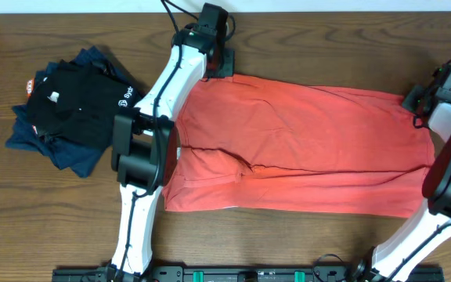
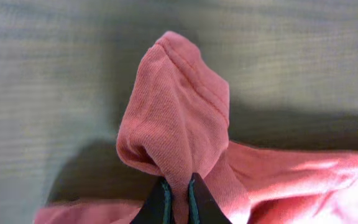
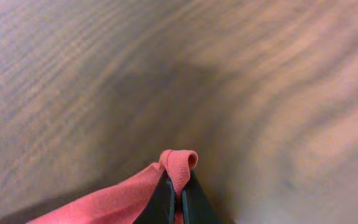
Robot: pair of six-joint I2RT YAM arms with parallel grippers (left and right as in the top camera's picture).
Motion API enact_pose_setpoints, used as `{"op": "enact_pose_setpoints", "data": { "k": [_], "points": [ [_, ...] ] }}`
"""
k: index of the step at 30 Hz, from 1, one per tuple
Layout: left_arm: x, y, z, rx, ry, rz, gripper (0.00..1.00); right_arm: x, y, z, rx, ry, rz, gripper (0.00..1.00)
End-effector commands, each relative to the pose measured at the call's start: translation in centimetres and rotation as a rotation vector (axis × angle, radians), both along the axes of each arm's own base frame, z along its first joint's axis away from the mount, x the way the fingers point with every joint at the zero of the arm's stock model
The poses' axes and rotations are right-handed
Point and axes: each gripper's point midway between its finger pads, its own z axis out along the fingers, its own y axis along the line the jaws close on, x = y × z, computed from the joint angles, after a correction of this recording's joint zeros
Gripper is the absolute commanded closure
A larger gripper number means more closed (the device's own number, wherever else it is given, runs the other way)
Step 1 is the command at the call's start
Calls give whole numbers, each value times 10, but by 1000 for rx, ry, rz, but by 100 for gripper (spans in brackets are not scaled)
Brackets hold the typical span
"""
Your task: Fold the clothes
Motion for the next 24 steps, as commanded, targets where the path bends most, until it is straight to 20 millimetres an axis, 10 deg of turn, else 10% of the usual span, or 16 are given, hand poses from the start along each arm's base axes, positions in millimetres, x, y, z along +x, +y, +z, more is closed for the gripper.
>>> {"op": "enact_pose_setpoints", "data": {
  "k": [1, 8, 24],
  "points": [
    [-12, 13, 53, -12, -35, 26, 94, -9, -13, 51, -58, -48, -43, 99],
    [-64, 33, 85, 27, 80, 30, 94, -57, -5, 84, -70, 73, -79, 99],
    [-177, 43, 81, 52, 534, 8, 94, -155, -3, 86, -149, 459, -167, 96]
  ]
}}
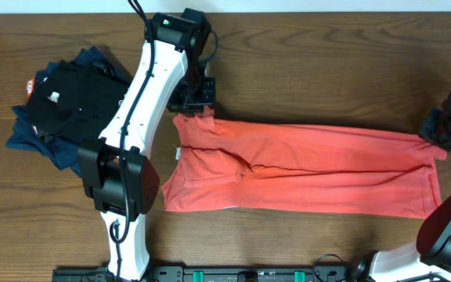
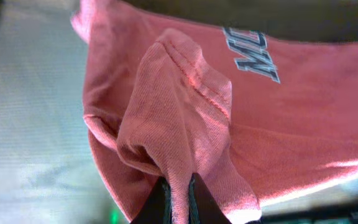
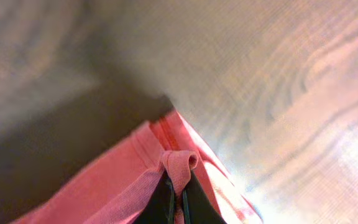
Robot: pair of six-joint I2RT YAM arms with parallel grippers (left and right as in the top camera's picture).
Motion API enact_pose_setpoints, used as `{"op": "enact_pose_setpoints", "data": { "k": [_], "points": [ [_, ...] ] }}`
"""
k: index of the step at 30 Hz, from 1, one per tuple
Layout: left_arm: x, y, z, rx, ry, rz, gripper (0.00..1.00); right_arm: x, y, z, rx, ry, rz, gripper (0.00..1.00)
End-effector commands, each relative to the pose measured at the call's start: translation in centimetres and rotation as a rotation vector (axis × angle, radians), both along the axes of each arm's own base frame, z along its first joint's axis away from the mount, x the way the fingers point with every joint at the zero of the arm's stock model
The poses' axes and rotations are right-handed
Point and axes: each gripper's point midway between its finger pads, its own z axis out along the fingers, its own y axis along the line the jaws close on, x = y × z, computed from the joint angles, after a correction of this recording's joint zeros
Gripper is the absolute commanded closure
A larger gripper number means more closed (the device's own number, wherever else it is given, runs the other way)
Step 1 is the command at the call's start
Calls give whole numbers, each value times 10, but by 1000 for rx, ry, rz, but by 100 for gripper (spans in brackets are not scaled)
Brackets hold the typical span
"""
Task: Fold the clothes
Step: 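Fold the shirt's top half down toward the bottom with both grippers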
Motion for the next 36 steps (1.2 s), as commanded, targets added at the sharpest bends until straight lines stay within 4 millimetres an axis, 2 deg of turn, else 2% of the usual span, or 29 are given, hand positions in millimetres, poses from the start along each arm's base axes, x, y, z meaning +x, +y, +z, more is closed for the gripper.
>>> {"op": "enact_pose_setpoints", "data": {
  "k": [1, 11, 16, 20, 24, 32, 36],
  "points": [
    [-15, -3, 3, -19, 63, 6, 94, -17, -19, 14, -106, 53, -43, 96],
    [-51, -17, 4, 23, 167, -66, 94, -27, -28, 13, -106, 60, -86, 97],
    [-72, -24, -10, 58, 241, -108, 94, -31, -30, 13, -102, 69, -97, 97],
    [-93, -21, -25, 96, 323, -127, 94, -34, -34, 13, -101, 70, -110, 97],
    [-112, -18, -30, 119, 368, -146, 94, -37, -37, 13, -100, 70, -122, 97],
    [-128, -13, -31, 94, 278, -109, 94, -37, -37, 12, -95, 65, -123, 98],
    [-131, -12, -40, 85, 257, -107, 94, -41, -35, 11, -85, 84, -122, 97]
  ]
}}
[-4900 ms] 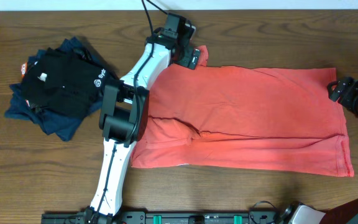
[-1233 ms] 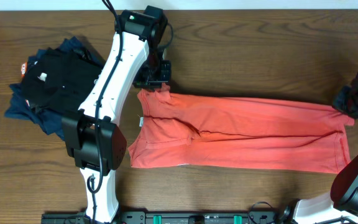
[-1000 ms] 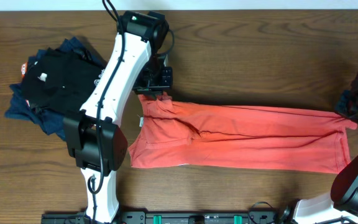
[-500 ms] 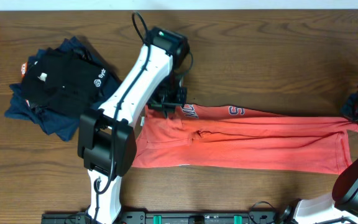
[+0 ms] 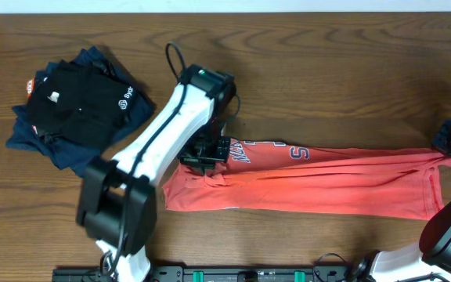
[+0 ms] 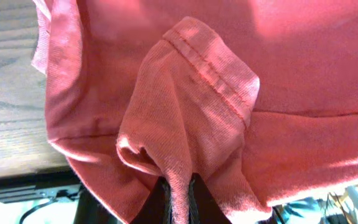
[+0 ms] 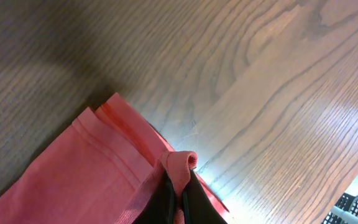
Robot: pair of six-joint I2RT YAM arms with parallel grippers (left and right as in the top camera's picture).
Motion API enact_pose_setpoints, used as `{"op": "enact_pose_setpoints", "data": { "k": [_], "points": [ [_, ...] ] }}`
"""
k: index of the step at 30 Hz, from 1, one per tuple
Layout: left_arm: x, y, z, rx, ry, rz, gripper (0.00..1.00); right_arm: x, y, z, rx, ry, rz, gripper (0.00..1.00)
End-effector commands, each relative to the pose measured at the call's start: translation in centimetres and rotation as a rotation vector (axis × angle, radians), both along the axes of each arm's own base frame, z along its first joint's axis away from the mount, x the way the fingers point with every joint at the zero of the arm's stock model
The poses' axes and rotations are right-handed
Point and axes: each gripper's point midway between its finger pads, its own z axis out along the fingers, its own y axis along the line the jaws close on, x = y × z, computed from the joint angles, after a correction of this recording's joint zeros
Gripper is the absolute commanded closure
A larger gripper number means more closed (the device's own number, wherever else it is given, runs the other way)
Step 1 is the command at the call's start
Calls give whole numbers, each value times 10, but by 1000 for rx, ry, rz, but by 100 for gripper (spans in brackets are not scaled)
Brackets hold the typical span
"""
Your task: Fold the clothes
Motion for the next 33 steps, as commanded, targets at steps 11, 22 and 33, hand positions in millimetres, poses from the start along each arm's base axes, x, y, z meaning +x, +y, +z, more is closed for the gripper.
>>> {"op": "enact_pose_setpoints", "data": {
  "k": [11, 22, 33],
  "points": [
    [17, -5, -17, -25, -87, 25, 94, -33, 7, 4, 25, 113, -26, 91],
    [20, -7, -18, -32, -100, 25, 94, -44, 13, 2, 53, 163, -26, 87],
    [36, -16, -21, -69, -166, 26, 93, -63, 18, 1, 89, 218, -68, 88]
  ]
}}
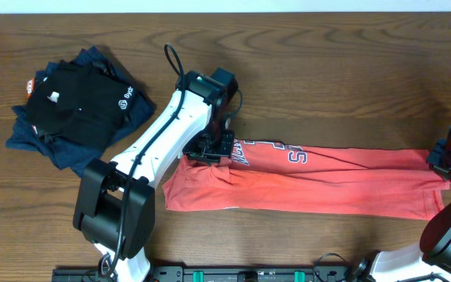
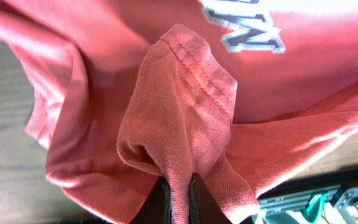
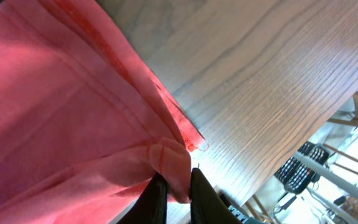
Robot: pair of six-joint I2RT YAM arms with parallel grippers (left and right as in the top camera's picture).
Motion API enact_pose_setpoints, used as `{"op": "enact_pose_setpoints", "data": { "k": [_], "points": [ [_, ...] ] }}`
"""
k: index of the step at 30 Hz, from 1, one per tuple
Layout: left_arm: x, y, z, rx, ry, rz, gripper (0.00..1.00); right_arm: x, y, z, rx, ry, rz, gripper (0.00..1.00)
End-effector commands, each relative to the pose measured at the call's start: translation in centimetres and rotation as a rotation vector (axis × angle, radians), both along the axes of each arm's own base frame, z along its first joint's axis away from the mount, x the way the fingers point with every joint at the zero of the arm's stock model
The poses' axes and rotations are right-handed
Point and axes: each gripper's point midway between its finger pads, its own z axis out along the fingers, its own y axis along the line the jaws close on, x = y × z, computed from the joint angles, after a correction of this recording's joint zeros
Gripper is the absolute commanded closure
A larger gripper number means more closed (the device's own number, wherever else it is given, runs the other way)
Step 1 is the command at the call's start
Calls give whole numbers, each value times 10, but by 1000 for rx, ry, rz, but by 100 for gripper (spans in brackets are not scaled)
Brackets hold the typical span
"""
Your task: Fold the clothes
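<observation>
A red shirt point(image 1: 327, 184) lies on the table as a long strip, its far half folded forward so white-edged lettering point(image 1: 276, 153) faces up. My left gripper point(image 1: 210, 150) is shut on the folded layer's left corner, over the strip's left end. In the left wrist view, bunched red cloth point(image 2: 179, 106) rises from between the fingers point(image 2: 179, 202). My right gripper point(image 1: 442, 164) is at the strip's right end, shut on a pinch of hem point(image 3: 166, 158) that sits between its fingers point(image 3: 173, 193).
A pile of dark blue and black clothes point(image 1: 73, 106) sits at the far left. Brown wooden table point(image 1: 327, 78) shows behind the shirt. A black rail with green parts point(image 1: 233, 274) runs along the front edge.
The right gripper has come nearer the front and now sits low at the strip's right end. The folded layer lies flatter, with more lettering showing. The left gripper has barely shifted.
The shirt lay spread wide, both grippers shut on its far corners. Then the far edge was held lifted and nearer the front. Then it was over the near half, lettering showing. Now the shirt is a long narrow strip, with both grippers shut on its corners.
</observation>
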Motion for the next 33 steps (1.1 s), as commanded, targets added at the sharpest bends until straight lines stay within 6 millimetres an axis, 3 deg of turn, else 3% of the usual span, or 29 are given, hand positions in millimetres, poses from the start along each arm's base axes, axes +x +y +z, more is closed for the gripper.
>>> {"op": "enact_pose_setpoints", "data": {
  "k": [1, 11, 21, 26, 33],
  "points": [
    [4, 2, -1, 6, -15, 8, 93, -7, -5, 5, -26, -8, -40, 88],
    [19, -3, -17, -13, -84, 7, 93, -3, -4, -9, -25, -44, -58, 86],
    [41, -6, -49, -28, -208, 6, 93, 9, -11, -21, -55, -98, -58, 84],
    [44, -8, -65, -46, -241, 8, 74, 13, -13, -24, -58, -110, -58, 84],
    [33, 2, -83, -14, -225, 6, 69, 9, -12, -37, -33, -72, -63, 83]
  ]
}}
